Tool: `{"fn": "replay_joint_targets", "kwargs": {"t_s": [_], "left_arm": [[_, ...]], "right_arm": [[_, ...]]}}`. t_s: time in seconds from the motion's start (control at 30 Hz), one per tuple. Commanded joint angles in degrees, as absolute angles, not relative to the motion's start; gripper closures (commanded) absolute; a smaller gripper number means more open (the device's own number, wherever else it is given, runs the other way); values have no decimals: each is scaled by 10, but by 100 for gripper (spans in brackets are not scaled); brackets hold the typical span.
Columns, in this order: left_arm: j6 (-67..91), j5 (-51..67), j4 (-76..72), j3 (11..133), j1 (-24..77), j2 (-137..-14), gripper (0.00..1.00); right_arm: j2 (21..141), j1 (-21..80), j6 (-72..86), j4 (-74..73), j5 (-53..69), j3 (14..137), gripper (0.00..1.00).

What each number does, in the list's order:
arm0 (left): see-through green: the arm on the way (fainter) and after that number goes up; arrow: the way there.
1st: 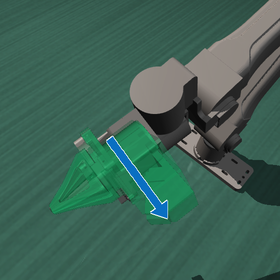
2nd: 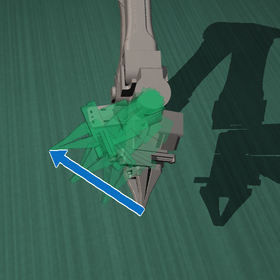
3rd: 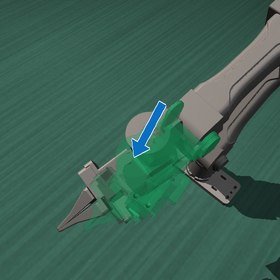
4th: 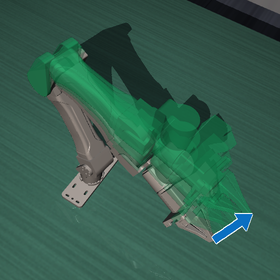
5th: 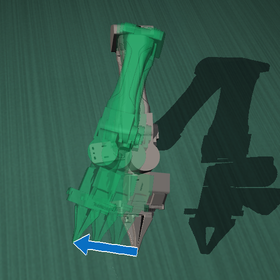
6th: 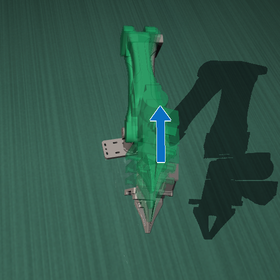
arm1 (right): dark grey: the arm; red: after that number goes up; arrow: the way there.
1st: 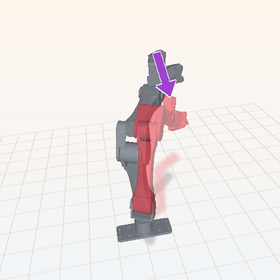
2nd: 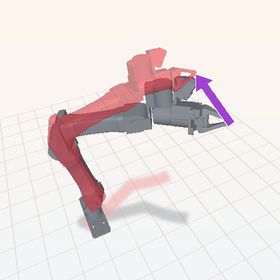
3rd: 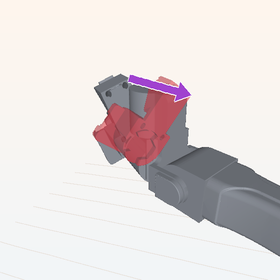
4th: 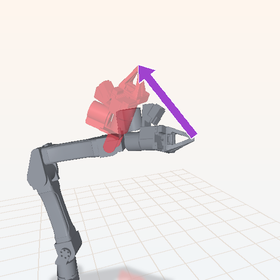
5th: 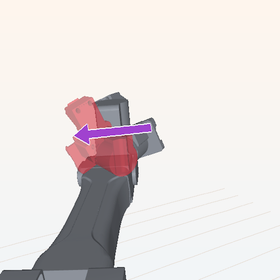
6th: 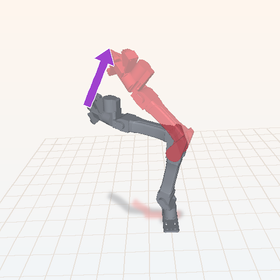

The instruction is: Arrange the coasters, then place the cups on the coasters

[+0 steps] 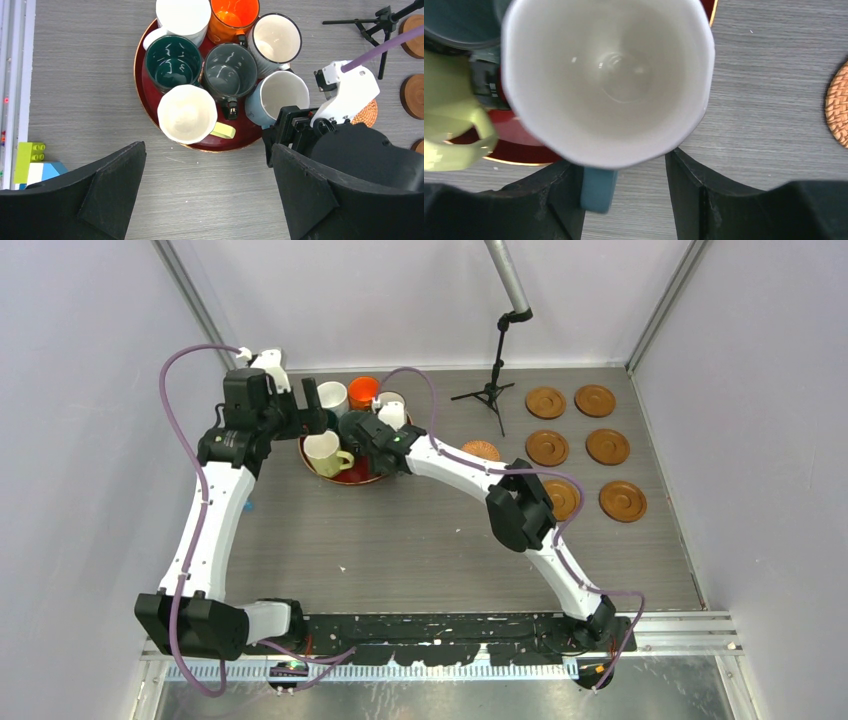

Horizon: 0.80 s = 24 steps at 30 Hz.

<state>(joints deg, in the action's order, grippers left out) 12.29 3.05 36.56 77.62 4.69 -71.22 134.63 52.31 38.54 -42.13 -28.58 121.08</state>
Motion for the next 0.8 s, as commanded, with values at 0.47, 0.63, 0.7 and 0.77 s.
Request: {"fn": "replay_joint_targets", "kwargs": {"t_s": [0.47, 0.63, 0.7, 0.77], "left_arm": [[119, 37, 327, 764, 41, -688, 0], [117, 38, 327, 761, 40, -685, 0], [117, 41, 328, 760, 41, -684, 0], [117, 42, 328, 758, 40, -682, 0]], "right_arm": [[1309, 484, 260, -370, -196, 1186, 58], [1296, 484, 244, -357, -207, 1174, 71], [1286, 484, 238, -345, -208, 1164, 80], [1275, 484, 228, -338, -207, 1157, 93]]}}
